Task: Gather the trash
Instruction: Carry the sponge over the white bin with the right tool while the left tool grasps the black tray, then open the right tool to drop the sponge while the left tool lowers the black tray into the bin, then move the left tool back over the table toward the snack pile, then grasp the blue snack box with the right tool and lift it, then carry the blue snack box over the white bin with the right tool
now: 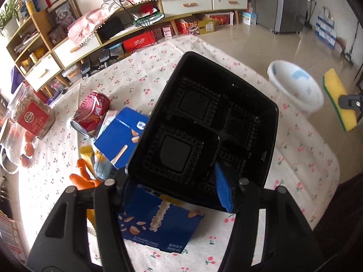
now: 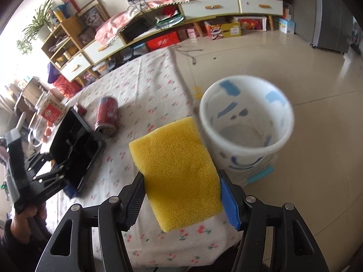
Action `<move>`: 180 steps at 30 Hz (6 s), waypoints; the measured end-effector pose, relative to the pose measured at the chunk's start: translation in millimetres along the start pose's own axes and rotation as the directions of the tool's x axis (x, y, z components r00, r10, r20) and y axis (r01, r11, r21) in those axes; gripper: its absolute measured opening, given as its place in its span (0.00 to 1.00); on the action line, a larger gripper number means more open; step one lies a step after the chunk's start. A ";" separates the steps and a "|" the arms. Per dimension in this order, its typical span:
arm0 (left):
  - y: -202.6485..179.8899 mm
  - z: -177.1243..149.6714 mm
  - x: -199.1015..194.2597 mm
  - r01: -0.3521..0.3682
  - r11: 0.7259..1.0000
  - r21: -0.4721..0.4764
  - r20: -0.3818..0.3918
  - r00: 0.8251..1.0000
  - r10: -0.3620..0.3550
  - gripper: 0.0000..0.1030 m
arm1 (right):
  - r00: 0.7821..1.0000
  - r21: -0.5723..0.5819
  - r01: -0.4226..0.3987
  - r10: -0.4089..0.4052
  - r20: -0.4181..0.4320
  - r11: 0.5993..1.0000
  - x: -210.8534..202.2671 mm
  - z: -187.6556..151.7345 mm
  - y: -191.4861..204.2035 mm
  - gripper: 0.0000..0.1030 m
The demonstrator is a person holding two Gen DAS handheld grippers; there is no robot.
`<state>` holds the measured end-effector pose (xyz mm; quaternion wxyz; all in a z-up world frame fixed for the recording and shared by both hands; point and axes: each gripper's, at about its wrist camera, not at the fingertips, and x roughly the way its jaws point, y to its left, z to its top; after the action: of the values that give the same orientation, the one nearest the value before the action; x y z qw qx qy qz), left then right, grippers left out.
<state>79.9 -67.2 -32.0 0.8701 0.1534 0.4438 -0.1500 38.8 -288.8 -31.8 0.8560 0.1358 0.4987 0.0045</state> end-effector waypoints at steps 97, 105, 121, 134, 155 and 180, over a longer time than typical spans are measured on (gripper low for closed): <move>100.7 -20.5 -10.1 0.054 0.967 -0.249 -0.069 0.995 -0.073 0.91 | 0.995 -0.064 0.095 -0.093 0.037 0.993 30.6 27.0 49.0 0.83; 140.9 -44.3 -0.2 0.129 0.901 -0.415 -0.024 0.988 -0.153 0.86 | 0.997 -0.143 0.080 -0.079 0.012 0.986 53.6 29.4 95.9 0.83; 164.5 -41.3 29.1 0.174 0.832 -0.527 -0.017 0.976 -0.215 0.27 | 0.997 -0.219 0.058 -0.067 -0.030 0.974 87.1 35.5 151.3 0.83; 179.1 -52.8 -13.5 0.225 0.805 -0.549 0.099 0.974 -0.204 0.08 | 0.999 -0.291 0.000 -0.011 -0.035 0.957 100.1 31.1 200.4 0.83; 210.5 -78.6 -47.5 0.102 0.822 -0.561 0.126 0.991 -0.037 0.08 | 0.988 -0.551 -0.110 0.030 -0.151 0.828 163.8 6.1 300.2 0.84; 212.5 -83.3 -65.6 0.152 0.808 -0.569 0.187 0.981 -0.053 0.07 | 0.982 -0.411 -0.188 0.171 -0.079 0.892 110.5 17.3 264.2 0.70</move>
<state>67.1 167.2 3.6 0.8991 -0.1563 0.4036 -0.0663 142.8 -22.5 -55.3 0.8507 -0.0045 0.4891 0.1924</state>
